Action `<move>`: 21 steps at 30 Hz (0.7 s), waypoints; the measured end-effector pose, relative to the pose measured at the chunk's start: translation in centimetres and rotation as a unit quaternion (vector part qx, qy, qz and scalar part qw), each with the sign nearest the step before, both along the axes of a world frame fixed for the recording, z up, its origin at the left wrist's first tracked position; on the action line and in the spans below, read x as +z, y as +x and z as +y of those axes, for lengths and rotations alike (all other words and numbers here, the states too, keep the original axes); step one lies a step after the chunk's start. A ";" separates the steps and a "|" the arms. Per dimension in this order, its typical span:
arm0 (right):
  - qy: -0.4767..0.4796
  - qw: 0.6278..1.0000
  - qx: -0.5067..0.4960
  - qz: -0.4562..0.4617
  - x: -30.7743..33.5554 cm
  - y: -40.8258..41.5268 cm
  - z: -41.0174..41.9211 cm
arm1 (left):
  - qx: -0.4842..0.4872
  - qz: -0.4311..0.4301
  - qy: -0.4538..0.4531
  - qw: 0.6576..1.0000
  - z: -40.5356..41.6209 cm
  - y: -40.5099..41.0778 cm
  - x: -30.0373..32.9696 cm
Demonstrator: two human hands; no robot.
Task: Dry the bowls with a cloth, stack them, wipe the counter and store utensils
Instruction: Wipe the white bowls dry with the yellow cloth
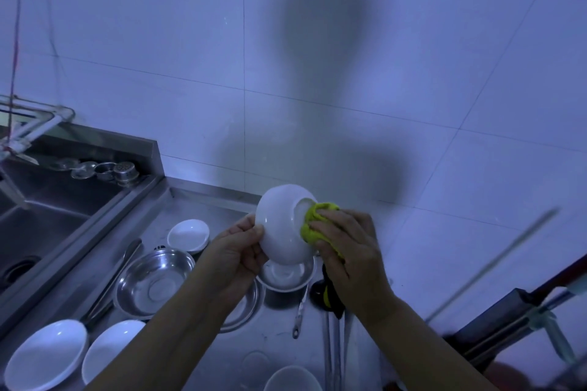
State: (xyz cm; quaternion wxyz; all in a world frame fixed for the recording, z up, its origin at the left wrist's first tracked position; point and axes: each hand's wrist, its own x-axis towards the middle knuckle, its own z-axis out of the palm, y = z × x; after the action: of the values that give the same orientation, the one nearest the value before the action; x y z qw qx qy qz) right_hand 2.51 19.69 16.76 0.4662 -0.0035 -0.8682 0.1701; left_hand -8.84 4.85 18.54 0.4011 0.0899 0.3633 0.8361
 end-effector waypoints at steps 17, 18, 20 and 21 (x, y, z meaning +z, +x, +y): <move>-0.135 0.991 -0.012 -0.001 1.9 -2.8 -3.1 | 0.044 -0.094 0.012 0.994 2.9 2.8 1.4; -0.100 0.995 -0.014 0.015 1.5 -2.6 -3.3 | 0.048 -0.115 0.020 0.992 2.9 2.8 1.6; -0.029 0.999 -0.012 0.043 0.4 -2.3 -3.7 | 0.045 -0.151 0.020 0.987 2.9 2.8 2.0; -0.007 0.998 -0.010 0.057 -0.1 -2.1 -3.8 | 0.036 -0.166 0.020 0.985 2.8 2.8 2.2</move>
State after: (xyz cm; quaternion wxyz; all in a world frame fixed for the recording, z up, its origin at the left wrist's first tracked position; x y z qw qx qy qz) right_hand 0.37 15.88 16.67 0.5168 -0.0053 -0.8388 0.1715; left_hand -6.03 7.66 20.71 0.4239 -0.0550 0.2777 0.8604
